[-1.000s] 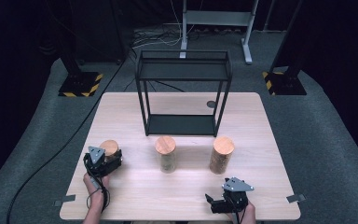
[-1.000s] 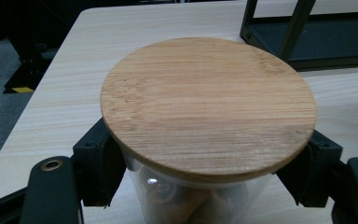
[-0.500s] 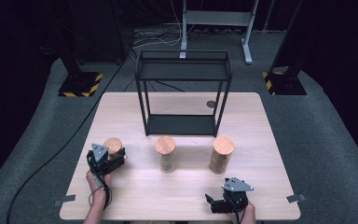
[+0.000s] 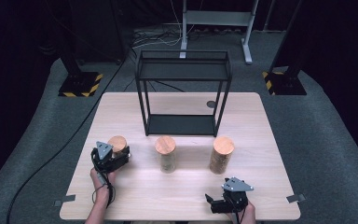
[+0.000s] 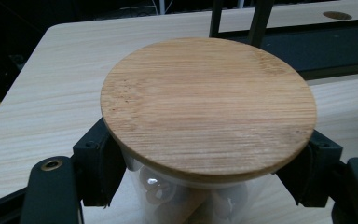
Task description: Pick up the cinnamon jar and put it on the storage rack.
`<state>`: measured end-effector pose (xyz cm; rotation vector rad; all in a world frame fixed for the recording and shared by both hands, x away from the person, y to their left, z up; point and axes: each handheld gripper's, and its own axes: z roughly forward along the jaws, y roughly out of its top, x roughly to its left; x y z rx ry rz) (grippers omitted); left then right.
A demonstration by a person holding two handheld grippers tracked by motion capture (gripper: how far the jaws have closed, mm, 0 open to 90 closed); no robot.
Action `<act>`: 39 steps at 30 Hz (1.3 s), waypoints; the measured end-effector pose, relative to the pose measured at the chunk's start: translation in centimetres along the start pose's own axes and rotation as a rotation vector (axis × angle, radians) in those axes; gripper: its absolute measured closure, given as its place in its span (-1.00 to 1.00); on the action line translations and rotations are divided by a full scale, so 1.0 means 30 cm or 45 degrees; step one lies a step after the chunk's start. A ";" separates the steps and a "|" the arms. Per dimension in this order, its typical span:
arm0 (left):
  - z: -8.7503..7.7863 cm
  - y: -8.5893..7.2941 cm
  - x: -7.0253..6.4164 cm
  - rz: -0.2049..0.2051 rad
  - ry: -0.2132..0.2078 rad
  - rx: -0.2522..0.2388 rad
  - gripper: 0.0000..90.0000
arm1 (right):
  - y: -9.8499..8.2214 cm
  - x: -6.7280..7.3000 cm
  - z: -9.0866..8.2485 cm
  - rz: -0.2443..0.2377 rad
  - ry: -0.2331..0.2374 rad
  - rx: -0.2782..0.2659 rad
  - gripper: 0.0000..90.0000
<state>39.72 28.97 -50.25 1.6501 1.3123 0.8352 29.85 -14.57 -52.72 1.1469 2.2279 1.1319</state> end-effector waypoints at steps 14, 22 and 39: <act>0.025 0.023 -0.035 0.025 -0.031 0.000 -0.45 | 0.000 0.000 0.000 0.001 0.000 0.001 -0.97; 0.035 0.037 -0.055 0.036 -0.046 -0.006 -0.44 | 0.000 0.000 0.000 0.000 0.000 0.000 -0.97; 0.072 0.068 -0.106 0.054 -0.094 -0.010 -0.44 | 0.000 0.000 0.001 -0.002 0.000 0.003 -0.97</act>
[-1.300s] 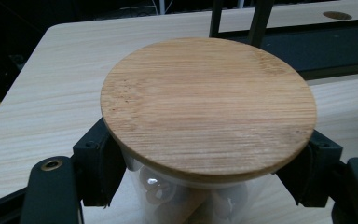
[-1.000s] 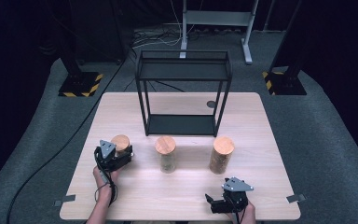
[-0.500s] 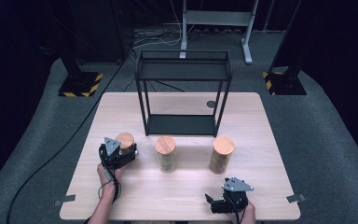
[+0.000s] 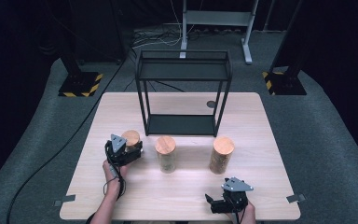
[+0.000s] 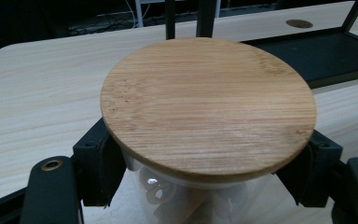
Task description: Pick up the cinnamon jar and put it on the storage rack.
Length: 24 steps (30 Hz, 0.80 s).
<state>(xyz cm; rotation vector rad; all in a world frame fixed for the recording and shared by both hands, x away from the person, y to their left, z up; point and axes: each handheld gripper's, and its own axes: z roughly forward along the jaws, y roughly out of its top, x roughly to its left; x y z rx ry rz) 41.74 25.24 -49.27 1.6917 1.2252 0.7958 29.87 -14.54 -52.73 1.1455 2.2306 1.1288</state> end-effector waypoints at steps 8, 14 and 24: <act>0.019 0.007 -0.013 0.016 -0.033 0.005 -0.44 | 0.000 0.000 0.000 -0.001 0.001 -0.001 -0.97; 0.035 0.014 -0.020 0.024 -0.076 0.002 -0.44 | 0.000 0.000 0.000 -0.002 -0.003 -0.002 -0.97; 0.060 0.026 -0.035 0.040 -0.120 0.001 -0.44 | 0.000 0.002 0.000 -0.006 -0.008 0.000 -0.97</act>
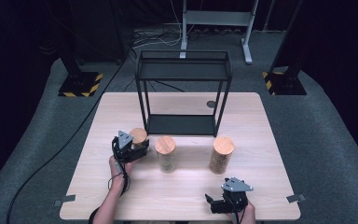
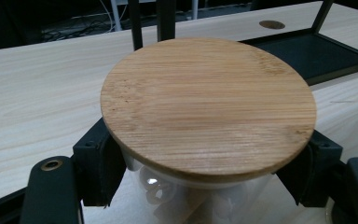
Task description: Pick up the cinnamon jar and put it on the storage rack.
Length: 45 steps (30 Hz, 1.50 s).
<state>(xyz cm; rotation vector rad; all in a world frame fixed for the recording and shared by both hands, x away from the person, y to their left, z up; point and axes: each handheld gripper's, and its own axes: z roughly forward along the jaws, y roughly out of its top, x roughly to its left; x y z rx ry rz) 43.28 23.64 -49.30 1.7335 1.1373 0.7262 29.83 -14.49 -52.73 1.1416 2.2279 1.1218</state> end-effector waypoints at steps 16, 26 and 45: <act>0.056 0.025 -0.024 0.009 -0.070 0.005 -0.45 | 0.000 0.001 0.000 0.000 -0.005 0.001 -0.97; 0.089 0.039 -0.046 0.037 -0.112 0.005 -0.45 | 0.000 0.001 0.001 0.000 -0.004 0.005 -0.97; 0.149 0.079 -0.073 0.064 -0.158 0.002 -0.45 | 0.001 0.001 0.002 -0.003 -0.005 0.010 -0.97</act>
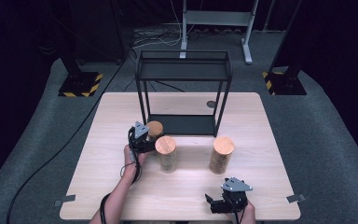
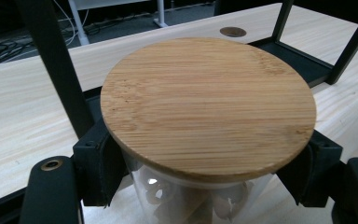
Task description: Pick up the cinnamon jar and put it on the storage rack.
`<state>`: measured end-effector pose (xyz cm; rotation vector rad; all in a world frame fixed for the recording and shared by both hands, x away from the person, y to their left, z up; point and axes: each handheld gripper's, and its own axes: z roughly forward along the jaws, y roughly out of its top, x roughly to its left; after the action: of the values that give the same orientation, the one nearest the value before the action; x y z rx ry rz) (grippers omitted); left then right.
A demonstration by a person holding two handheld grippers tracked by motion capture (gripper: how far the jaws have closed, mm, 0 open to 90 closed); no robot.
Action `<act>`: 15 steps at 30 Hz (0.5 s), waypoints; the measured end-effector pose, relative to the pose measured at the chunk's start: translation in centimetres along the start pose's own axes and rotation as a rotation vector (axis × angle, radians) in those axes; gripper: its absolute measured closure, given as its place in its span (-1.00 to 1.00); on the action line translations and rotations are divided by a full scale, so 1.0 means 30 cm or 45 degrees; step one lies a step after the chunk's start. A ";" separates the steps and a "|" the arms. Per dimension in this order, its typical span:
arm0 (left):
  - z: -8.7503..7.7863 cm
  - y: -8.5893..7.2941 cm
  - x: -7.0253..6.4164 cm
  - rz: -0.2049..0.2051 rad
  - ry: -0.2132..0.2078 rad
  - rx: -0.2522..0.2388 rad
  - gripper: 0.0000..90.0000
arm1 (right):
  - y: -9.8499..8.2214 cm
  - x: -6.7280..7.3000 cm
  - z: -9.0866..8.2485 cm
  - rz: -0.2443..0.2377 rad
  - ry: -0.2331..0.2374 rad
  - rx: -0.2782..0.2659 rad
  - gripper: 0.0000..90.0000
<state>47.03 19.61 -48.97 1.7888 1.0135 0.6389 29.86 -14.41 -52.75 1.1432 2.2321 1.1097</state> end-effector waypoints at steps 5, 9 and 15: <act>0.013 0.015 -0.002 0.015 -0.003 0.000 -0.45 | 0.000 0.001 0.001 -0.002 -0.002 0.003 -0.97; 0.029 0.031 -0.005 0.028 -0.004 -0.001 -0.45 | 0.001 0.001 0.002 -0.006 -0.004 0.007 -0.97; 0.055 0.050 -0.006 0.044 -0.005 0.001 -0.45 | 0.001 0.001 0.003 -0.006 -0.005 0.009 -0.97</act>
<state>48.75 18.35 -48.28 1.8107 0.9821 0.6559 29.90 -14.33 -52.78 1.1412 2.2365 1.0980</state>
